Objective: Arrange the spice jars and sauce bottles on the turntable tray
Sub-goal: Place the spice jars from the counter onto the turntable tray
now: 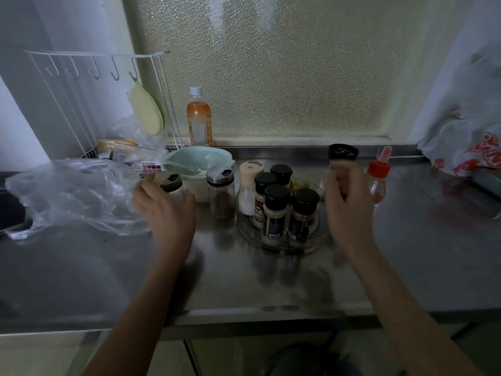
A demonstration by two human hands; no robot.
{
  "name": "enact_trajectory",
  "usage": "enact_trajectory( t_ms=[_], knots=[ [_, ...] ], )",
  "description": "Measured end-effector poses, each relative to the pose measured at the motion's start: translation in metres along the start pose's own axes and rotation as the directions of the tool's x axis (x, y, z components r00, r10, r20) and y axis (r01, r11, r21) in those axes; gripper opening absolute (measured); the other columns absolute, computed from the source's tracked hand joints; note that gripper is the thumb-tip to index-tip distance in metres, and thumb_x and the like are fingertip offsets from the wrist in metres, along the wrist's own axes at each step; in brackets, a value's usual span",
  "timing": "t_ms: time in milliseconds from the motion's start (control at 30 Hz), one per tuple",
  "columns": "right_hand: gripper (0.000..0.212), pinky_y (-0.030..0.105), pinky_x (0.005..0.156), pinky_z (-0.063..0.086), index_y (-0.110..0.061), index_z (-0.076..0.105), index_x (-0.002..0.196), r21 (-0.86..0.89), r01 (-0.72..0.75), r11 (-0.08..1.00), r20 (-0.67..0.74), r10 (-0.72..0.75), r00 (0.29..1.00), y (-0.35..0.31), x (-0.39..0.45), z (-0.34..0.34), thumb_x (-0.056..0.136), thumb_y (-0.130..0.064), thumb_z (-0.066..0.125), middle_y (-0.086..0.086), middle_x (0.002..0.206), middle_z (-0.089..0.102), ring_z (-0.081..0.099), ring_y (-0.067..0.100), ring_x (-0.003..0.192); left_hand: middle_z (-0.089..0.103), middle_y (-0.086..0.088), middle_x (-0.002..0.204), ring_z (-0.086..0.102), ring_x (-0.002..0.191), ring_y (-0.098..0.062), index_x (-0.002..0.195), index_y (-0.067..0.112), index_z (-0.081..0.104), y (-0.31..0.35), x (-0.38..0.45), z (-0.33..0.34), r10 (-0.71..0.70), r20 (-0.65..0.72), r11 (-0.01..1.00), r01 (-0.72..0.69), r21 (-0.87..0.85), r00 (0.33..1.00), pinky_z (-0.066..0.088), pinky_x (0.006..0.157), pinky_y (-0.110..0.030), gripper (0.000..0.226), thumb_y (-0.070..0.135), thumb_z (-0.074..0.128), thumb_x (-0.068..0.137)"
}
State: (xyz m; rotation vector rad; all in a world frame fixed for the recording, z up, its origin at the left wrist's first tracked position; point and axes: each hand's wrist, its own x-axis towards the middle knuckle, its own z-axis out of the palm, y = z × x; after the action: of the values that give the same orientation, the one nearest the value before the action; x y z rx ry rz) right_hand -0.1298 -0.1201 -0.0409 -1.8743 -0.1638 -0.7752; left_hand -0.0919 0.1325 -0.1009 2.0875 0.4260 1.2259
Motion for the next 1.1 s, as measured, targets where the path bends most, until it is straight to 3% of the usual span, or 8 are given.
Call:
enact_trajectory(
  t_ms=[133,267,433,567,667,767,933,1100],
  knots=[
    [0.037,0.036,0.083,0.049,-0.022,0.048,0.114,-0.159,0.144,0.977,0.309,-0.090,0.947,-0.039,0.055,0.036,0.082,-0.036,0.061,-0.002,0.104,0.059,0.059,0.016,0.096,0.048,-0.026,0.128,0.044,0.119,-0.041,0.128,-0.002,0.039,-0.018,0.003,0.011,-0.148,0.096,0.982,0.158,-0.104,0.984,0.036,0.100,-0.047,0.066,0.020,0.070,0.075],
    [0.061,0.050,0.101,0.033,-0.028,0.038,0.130,-0.503,0.482,0.717,0.728,0.051,0.684,-0.067,0.078,0.104,0.078,-0.050,0.060,0.002,0.128,0.055,0.051,0.027,0.118,0.058,-0.024,0.116,0.055,0.106,-0.039,0.114,0.000,0.048,-0.028,0.005,0.013,-0.197,0.138,0.967,0.216,-0.138,0.971,0.043,0.085,-0.044,0.056,0.027,0.074,0.074],
    [0.056,0.052,0.105,0.034,-0.016,0.048,0.124,-0.547,0.590,0.594,0.831,0.296,0.471,-0.059,0.077,0.161,0.079,-0.046,0.065,0.005,0.131,0.052,0.048,0.027,0.119,0.063,-0.015,0.111,0.059,0.100,-0.030,0.113,0.007,0.051,-0.017,0.000,0.002,-0.139,0.096,0.963,0.157,-0.217,0.986,0.048,0.083,-0.041,0.058,0.040,0.075,0.071],
    [0.058,0.046,0.098,0.043,-0.017,0.053,0.115,-0.493,0.531,0.689,0.822,0.169,0.543,-0.054,0.075,0.166,0.069,-0.046,0.075,0.005,0.121,0.057,0.054,0.024,0.109,0.064,-0.006,0.107,0.060,0.095,-0.018,0.112,0.013,0.052,-0.004,-0.004,-0.010,-0.109,0.067,0.930,0.126,-0.345,0.992,0.048,0.078,-0.026,0.055,0.039,0.077,0.070],
    [0.043,0.031,0.078,0.046,-0.019,0.055,0.101,-0.299,0.362,0.883,0.711,-0.046,0.701,-0.071,0.082,0.139,0.068,-0.035,0.077,0.003,0.105,0.060,0.057,0.019,0.094,0.061,-0.002,0.107,0.056,0.092,-0.001,0.114,0.008,0.051,0.006,-0.007,-0.015,-0.077,0.068,0.900,0.099,-0.425,0.995,0.043,0.075,-0.005,0.055,0.028,0.079,0.071],
    [0.037,0.027,0.071,0.044,-0.016,0.059,0.097,-0.160,0.271,0.949,0.380,-0.194,0.904,-0.092,0.101,0.081,0.068,-0.033,0.075,-0.001,0.097,0.059,0.055,0.015,0.089,0.061,-0.005,0.110,0.057,0.094,-0.002,0.114,0.003,0.050,0.015,-0.011,-0.018,-0.088,0.075,0.853,0.115,-0.510,0.993,0.052,0.084,-0.022,0.054,0.021,0.079,0.072],
    [0.045,0.026,0.080,0.037,-0.019,0.059,0.112,-0.442,0.262,0.858,0.371,-0.091,0.924,-0.080,0.113,-0.005,0.072,-0.032,0.073,0.001,0.117,0.058,0.048,0.011,0.096,0.058,0.021,0.108,0.059,0.104,0.002,0.115,0.023,0.048,0.049,-0.015,-0.012,0.039,0.285,0.760,0.157,-0.631,0.958,0.052,0.088,-0.032,0.052,0.035,0.076,0.072],
    [0.056,0.028,0.072,0.037,-0.022,0.052,0.115,-0.559,0.136,0.818,0.391,0.115,0.913,-0.038,0.085,-0.034,0.067,-0.036,0.079,0.002,0.104,0.054,0.050,0.019,0.092,0.061,0.016,0.098,0.055,0.088,0.016,0.111,0.015,0.052,0.066,-0.022,0.005,0.151,0.411,0.811,0.125,-0.572,0.899,0.049,0.074,-0.011,0.049,0.035,0.074,0.073]
  ],
)
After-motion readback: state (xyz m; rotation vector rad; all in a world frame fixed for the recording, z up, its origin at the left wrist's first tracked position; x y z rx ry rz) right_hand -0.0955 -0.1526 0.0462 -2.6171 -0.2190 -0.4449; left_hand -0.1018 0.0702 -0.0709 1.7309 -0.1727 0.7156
